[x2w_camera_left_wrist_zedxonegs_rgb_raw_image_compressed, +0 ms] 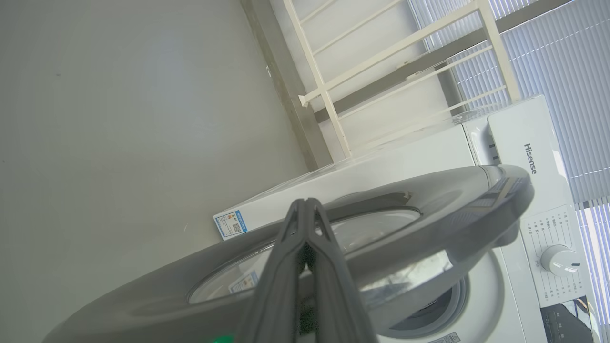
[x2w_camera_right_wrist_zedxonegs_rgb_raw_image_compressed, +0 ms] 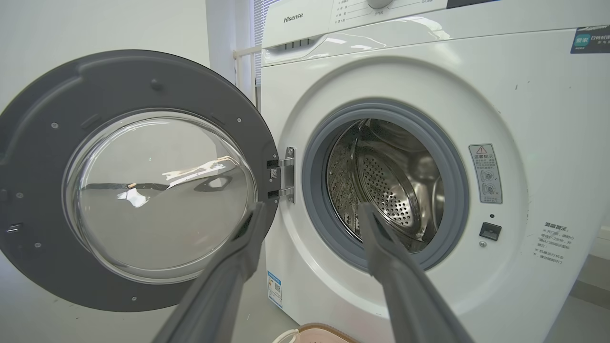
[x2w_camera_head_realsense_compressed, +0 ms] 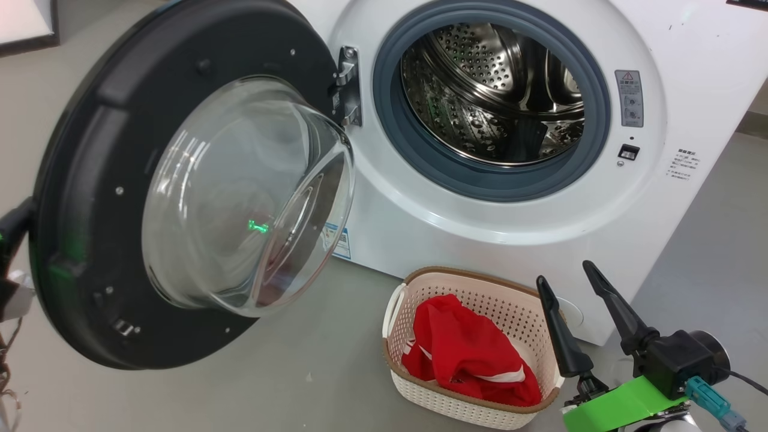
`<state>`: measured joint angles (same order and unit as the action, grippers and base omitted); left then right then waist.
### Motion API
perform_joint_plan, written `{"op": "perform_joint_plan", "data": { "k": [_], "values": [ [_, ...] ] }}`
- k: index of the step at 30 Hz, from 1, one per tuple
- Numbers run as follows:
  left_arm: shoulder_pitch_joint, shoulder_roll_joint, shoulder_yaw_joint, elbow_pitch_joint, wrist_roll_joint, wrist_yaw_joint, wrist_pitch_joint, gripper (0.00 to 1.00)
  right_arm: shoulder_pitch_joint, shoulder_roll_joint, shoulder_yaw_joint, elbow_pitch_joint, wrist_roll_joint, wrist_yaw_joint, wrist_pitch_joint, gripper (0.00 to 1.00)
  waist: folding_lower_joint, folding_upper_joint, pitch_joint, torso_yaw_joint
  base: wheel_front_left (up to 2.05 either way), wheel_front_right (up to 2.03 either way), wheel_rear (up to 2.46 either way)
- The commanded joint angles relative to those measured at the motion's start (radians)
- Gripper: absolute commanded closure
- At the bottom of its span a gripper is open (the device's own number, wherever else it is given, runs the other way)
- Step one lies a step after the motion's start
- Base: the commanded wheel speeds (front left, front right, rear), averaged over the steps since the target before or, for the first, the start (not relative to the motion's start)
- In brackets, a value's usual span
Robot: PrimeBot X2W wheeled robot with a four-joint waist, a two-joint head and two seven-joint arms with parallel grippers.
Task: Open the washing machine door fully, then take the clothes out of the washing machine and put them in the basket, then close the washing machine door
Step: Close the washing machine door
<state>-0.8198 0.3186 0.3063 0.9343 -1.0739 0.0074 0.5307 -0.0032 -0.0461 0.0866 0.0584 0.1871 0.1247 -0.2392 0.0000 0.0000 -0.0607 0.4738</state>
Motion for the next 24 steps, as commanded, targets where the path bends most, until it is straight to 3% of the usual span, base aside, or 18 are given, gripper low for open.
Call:
{"op": "perform_joint_plan", "data": {
  "k": [1,16,24],
  "values": [
    [0.013,0.008,0.001,-0.032,-0.008,-0.008,0.023,1.0,-0.024,-0.004,0.028,-0.021,0.015,0.006,-0.013,0.0,0.0,0.0,-0.002,0.003,0.0,0.0,0.0],
    [0.115,-0.057,0.023,-0.21,-0.075,0.019,0.116,1.0,-0.024,-0.004,0.032,-0.015,0.017,0.006,-0.017,0.0,0.0,0.0,0.004,0.007,0.0,0.0,0.0],
    [0.188,-0.123,0.036,-0.358,-0.131,0.05,0.177,1.0,-0.029,-0.004,0.031,-0.01,0.02,0.006,-0.019,0.0,0.0,0.0,0.006,0.018,0.0,0.0,0.0]
  ]
}}
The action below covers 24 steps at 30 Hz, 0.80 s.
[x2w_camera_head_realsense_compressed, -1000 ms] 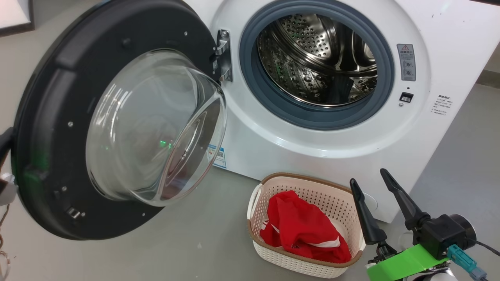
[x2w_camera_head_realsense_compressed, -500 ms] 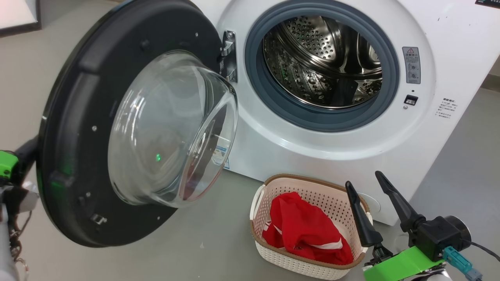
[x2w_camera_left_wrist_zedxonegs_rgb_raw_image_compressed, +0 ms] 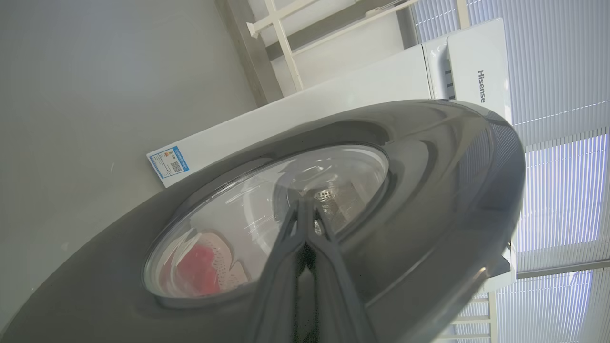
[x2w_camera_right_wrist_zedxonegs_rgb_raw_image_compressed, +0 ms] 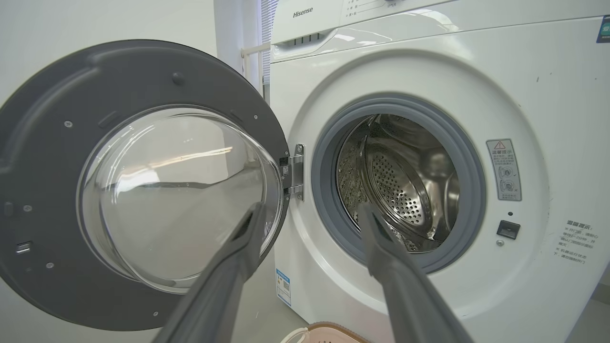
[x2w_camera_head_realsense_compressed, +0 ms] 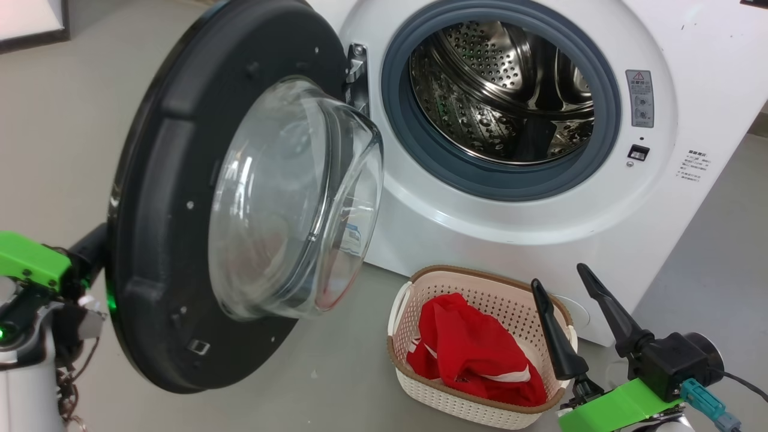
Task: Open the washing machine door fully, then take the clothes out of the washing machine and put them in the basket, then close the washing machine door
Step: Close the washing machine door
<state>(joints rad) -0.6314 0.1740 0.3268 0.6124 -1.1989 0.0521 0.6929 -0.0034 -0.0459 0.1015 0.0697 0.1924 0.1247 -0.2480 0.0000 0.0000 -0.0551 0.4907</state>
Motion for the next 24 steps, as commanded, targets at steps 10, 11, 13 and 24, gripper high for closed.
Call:
{"op": "perform_joint_plan", "data": {
  "k": [10,11,13,24],
  "values": [
    [0.112,-0.047,-0.002,-0.228,-0.037,0.048,0.081,1.0,-0.038,-0.004,0.021,-0.015,0.027,0.006,-0.013,0.0,0.0,0.0,-0.005,-0.001,0.0,0.0,0.0],
    [0.123,-0.053,-0.004,-0.244,-0.038,0.053,0.083,1.0,-0.039,-0.004,0.019,-0.014,0.028,0.006,-0.013,0.0,0.0,0.0,-0.006,-0.002,0.0,0.0,0.0],
    [0.141,-0.064,-0.007,-0.272,-0.043,0.061,0.088,1.0,-0.042,-0.004,0.014,-0.01,0.029,0.006,-0.013,0.0,0.0,0.0,-0.007,-0.003,0.0,0.0,0.0],
    [0.193,-0.107,-0.028,-0.355,-0.112,0.091,0.121,1.0,-0.032,-0.004,0.008,-0.013,0.035,0.006,-0.014,0.0,0.0,0.0,-0.011,-0.011,0.0,0.0,0.0]
  ]
}}
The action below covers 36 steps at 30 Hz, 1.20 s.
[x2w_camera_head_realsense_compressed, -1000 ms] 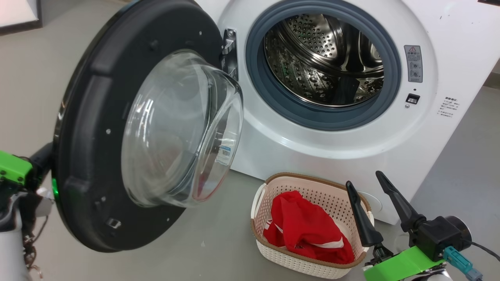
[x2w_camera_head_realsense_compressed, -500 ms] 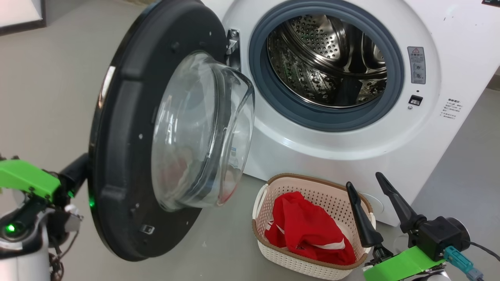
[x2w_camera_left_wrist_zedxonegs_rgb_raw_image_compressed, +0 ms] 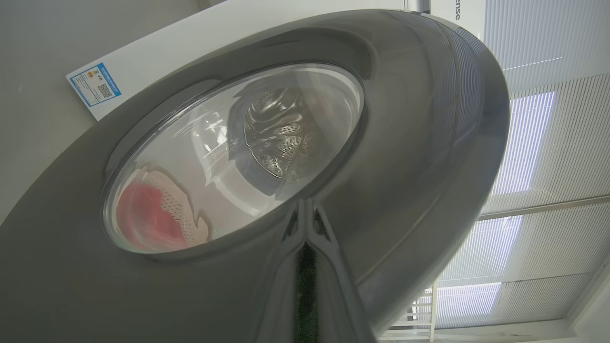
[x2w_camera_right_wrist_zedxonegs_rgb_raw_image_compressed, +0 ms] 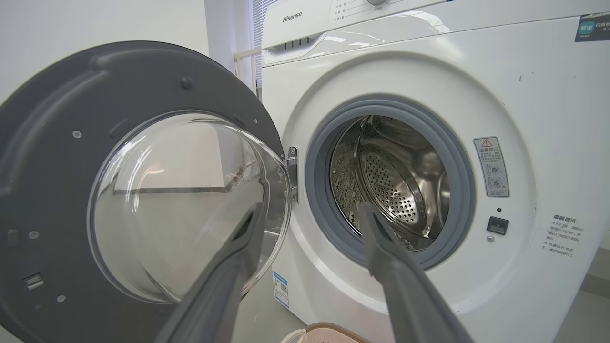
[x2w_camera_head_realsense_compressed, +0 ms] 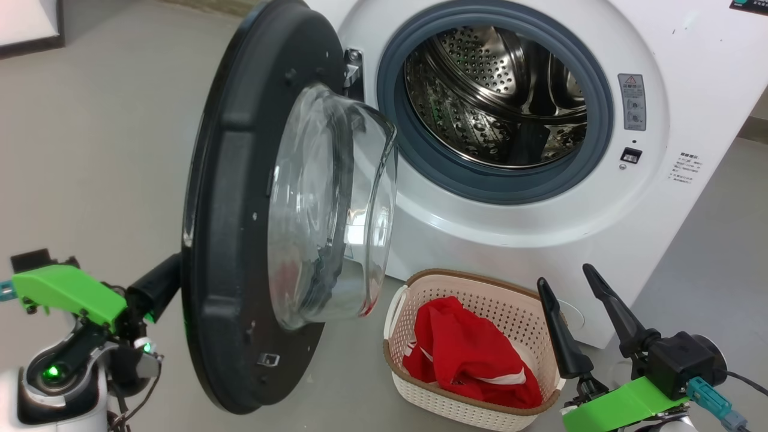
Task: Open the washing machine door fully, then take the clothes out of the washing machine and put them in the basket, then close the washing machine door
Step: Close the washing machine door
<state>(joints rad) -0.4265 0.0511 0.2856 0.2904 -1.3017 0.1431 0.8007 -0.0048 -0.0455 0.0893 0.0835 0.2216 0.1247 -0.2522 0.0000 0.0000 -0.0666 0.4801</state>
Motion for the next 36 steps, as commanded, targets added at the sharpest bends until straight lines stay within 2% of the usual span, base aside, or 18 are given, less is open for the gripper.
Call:
{"op": "perform_joint_plan", "data": {
  "k": [1,16,23,36],
  "values": [
    [-0.009,0.014,0.008,-0.039,-0.012,0.002,0.014,1.0,-0.03,-0.005,0.02,-0.028,0.006,0.006,-0.009,0.0,0.0,0.0,0.001,-0.002,0.0,0.0,0.0],
    [0.044,0.0,-0.119,-0.083,-0.122,0.016,-0.001,1.0,-0.033,-0.005,0.024,-0.033,0.012,0.006,-0.009,0.0,0.0,0.0,0.016,-0.049,0.0,0.0,0.0],
    [0.053,-0.001,-0.2,-0.106,-0.218,0.019,-0.05,1.0,-0.038,-0.005,0.023,-0.032,0.015,0.006,-0.009,0.0,0.0,0.0,0.028,-0.091,0.0,0.0,0.0],
    [0.053,-0.001,-0.302,-0.12,-0.332,0.007,-0.149,1.0,-0.048,-0.005,0.018,-0.032,0.018,0.006,-0.009,0.0,0.0,0.0,0.059,-0.196,0.0,0.0,0.0]
  ]
}}
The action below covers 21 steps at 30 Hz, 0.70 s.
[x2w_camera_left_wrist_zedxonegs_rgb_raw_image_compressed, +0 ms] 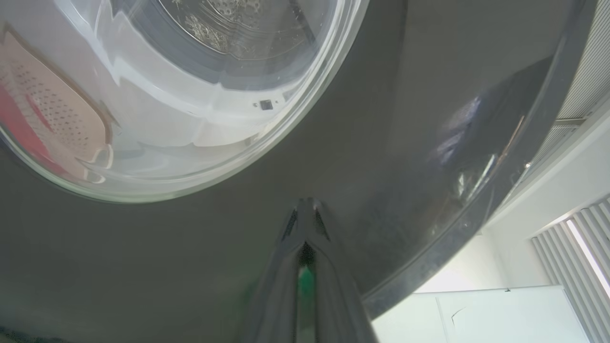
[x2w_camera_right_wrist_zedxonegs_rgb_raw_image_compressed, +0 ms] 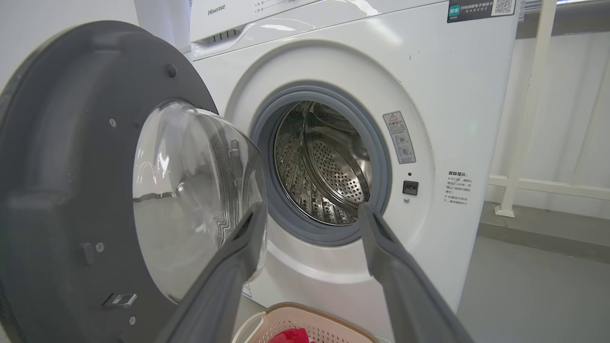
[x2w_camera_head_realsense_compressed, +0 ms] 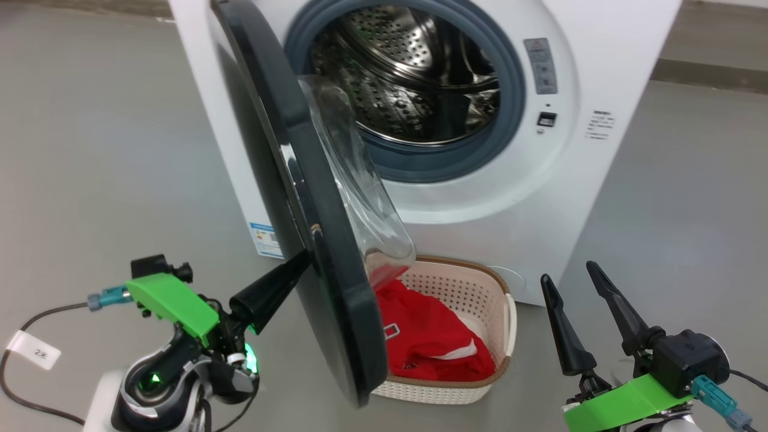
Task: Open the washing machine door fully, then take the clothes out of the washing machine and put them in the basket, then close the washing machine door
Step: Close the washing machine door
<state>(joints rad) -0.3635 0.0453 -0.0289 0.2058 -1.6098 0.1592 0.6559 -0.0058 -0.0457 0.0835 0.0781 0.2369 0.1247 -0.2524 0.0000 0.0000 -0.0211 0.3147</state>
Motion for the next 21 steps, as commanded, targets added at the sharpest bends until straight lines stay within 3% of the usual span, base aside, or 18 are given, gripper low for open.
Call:
{"op": "perform_joint_plan", "data": {
  "k": [1,14,21],
  "values": [
    [-0.011,0.005,0.007,-0.035,-0.03,-0.012,-0.012,1.0,-0.048,-0.004,0.024,-0.026,0.002,0.006,-0.009,0.0,0.0,0.0,0.016,-0.04,0.0,0.0,0.0],
    [-0.026,0.005,-0.04,-0.03,-0.086,-0.059,-0.108,1.0,-0.061,-0.004,0.023,-0.023,0.001,0.006,-0.009,0.0,0.0,0.0,0.041,-0.161,0.0,0.0,0.0],
    [-0.053,0.005,-0.045,-0.018,-0.102,-0.096,-0.211,1.0,-0.071,-0.004,0.026,-0.021,0.008,0.006,-0.009,0.0,0.0,0.0,0.055,-0.223,0.0,0.0,0.0]
  ]
}}
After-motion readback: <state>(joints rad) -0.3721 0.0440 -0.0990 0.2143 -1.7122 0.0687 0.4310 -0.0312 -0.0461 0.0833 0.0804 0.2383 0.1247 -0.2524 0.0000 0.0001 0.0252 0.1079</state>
